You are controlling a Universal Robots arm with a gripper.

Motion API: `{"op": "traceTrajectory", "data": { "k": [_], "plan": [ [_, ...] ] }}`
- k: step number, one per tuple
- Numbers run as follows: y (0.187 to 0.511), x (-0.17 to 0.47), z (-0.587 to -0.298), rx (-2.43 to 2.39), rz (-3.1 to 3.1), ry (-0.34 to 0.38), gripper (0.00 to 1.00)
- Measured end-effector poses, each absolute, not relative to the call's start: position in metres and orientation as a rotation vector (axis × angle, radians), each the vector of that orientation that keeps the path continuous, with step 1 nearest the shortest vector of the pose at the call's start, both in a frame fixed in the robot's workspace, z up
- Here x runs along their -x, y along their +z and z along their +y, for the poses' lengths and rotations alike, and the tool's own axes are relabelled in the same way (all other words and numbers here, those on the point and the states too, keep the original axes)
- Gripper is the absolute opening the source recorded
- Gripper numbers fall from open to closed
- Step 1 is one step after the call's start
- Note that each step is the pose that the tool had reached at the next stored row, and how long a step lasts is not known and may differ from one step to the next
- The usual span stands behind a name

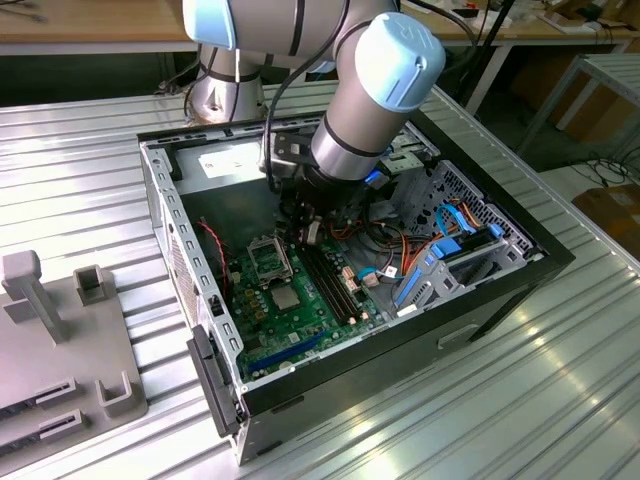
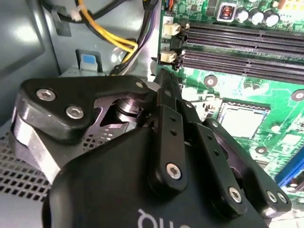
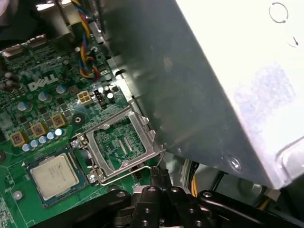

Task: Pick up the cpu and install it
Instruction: 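Close the cpu cover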

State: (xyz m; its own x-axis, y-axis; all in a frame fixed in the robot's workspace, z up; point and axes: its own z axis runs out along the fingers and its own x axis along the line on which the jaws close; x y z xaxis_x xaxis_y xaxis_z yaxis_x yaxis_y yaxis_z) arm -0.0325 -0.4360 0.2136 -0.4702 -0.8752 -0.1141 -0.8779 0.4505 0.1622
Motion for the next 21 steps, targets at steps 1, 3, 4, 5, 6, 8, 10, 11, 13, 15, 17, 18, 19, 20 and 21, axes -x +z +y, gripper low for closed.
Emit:
{"op": "traceTrajectory", "data": {
  "k": [1,3,4,5,6,8,10,11,13,15,17,18,19,20,21],
  "plan": [
    [0.2136,0.0325,-0.4360,1.587,2.675,0.312,0.11],
    [0.2135,0.0325,-0.4359,1.577,2.678,0.315,0.11],
    [0.2135,0.0327,-0.4351,1.571,2.681,0.315,0.11],
    [0.2134,0.0326,-0.4338,1.565,2.684,0.315,0.11],
    [0.2133,0.0325,-0.4330,1.558,2.686,0.317,0.11],
    [0.2127,0.0326,-0.4321,1.551,2.688,0.319,0.11],
    [0.2116,0.0326,-0.4311,1.550,2.686,0.324,0.11],
    [0.2111,0.0327,-0.4309,1.550,2.685,0.326,0.11],
    [0.2093,0.0328,-0.4306,1.549,2.683,0.330,0.11],
    [0.2076,0.0340,-0.4307,1.548,2.681,0.335,0.11],
    [0.2063,0.0348,-0.4306,1.547,2.679,0.338,0.11],
    [0.2060,0.0351,-0.4306,1.547,2.679,0.339,0.11],
    [0.2060,0.0352,-0.4309,1.547,2.678,0.340,0.11],
    [0.2059,0.0354,-0.4317,1.547,2.678,0.341,0.11],
    [0.2060,0.0358,-0.4331,1.547,2.678,0.341,0.11]
  ]
}}
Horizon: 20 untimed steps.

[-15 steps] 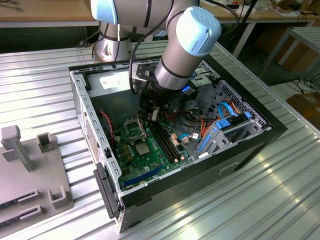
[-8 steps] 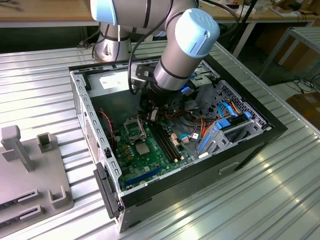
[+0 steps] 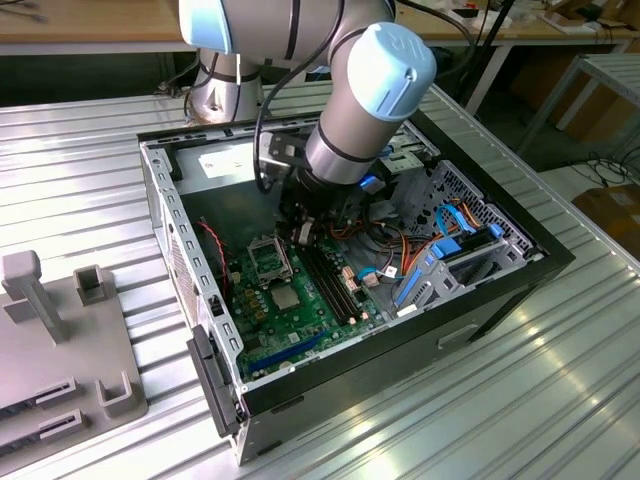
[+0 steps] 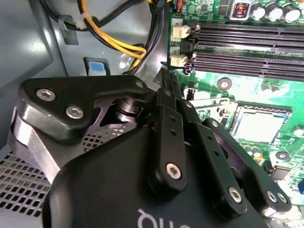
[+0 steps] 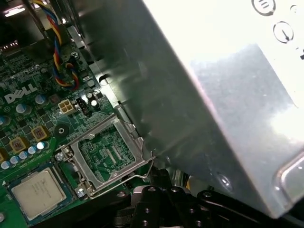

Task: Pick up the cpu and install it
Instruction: 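Close the cpu cover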

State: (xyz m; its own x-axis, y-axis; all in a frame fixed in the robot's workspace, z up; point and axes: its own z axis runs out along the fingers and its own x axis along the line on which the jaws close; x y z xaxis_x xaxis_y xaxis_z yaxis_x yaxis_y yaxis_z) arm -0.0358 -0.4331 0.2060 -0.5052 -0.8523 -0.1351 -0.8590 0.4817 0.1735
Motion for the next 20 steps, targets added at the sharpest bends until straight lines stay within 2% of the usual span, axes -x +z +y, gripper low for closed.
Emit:
{"op": "traceTrajectory", "data": {
  "k": [20],
  "plan": [
    [0.216,0.040,-0.439,1.550,2.669,0.354,0.11]
  ]
}}
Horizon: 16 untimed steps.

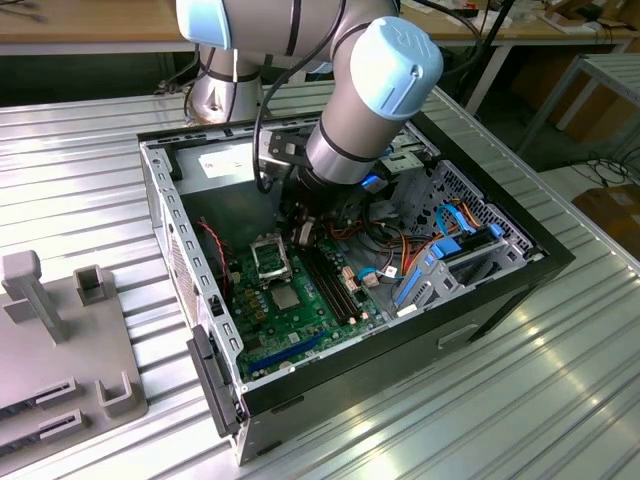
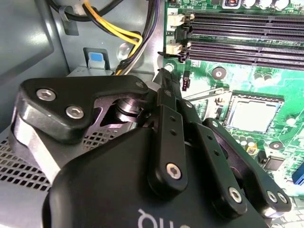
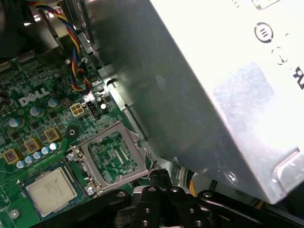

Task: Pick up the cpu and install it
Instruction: 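Close the cpu cover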

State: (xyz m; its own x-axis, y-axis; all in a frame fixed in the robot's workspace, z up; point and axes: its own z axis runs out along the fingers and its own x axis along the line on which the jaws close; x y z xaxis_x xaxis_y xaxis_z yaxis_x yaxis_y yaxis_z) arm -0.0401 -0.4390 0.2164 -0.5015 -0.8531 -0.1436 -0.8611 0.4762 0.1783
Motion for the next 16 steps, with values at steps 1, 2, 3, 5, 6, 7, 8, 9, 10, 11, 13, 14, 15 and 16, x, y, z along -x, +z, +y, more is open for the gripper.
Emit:
{"op": "traceTrajectory", "data": {
  "k": [1,2,3,5,6,7,8,9,10,11,13,14,15,16],
  "plan": [
    [0.2170,0.0401,-0.4393,1.550,2.669,0.354,0.11],
    [0.2173,0.0401,-0.4395,1.551,2.669,0.354,0.11],
    [0.2181,0.0401,-0.4398,1.551,2.668,0.354,0.11],
    [0.2191,0.0402,-0.4404,1.552,2.668,0.354,0.11],
    [0.2194,0.0402,-0.4405,1.553,2.668,0.353,0.11],
    [0.2196,0.0402,-0.4406,1.555,2.669,0.349,0.11],
    [0.2201,0.0403,-0.4408,1.557,2.670,0.346,0.11],
    [0.2205,0.0404,-0.4410,1.558,2.670,0.345,0.11],
    [0.2209,0.0404,-0.4410,1.559,2.670,0.345,0.11],
    [0.2215,0.0405,-0.4411,1.559,2.670,0.345,0.11],
    [0.2229,0.0405,-0.4412,1.561,2.669,0.346,0.11],
    [0.2236,0.0405,-0.4413,1.562,2.668,0.346,0.11],
    [0.2250,0.0405,-0.4414,1.563,2.667,0.346,0.11],
    [0.2262,0.0405,-0.4416,1.564,2.667,0.346,0.11]
  ]
}}
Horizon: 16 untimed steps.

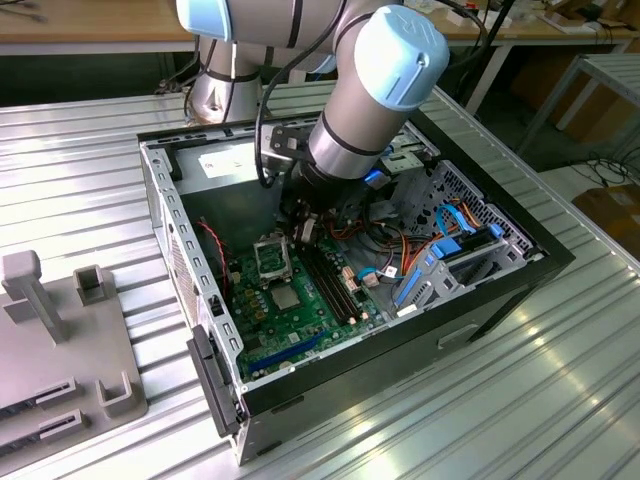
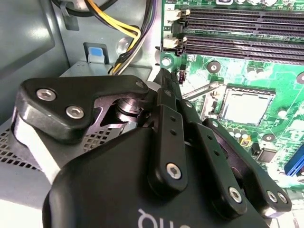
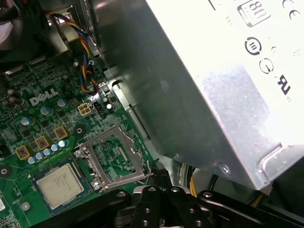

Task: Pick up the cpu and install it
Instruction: 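Close the cpu cover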

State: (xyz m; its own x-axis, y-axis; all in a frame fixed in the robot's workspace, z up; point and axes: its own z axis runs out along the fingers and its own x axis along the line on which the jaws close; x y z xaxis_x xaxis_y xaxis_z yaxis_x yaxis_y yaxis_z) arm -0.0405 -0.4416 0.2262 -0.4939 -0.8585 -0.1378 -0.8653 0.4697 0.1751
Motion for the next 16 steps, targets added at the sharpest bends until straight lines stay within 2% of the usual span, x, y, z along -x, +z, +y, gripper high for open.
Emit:
{"op": "traceTrajectory", "data": {
  "k": [16],
  "plan": [
    [0.2364,0.0409,-0.4444,1.590,2.655,0.345,0.11]
  ]
}}
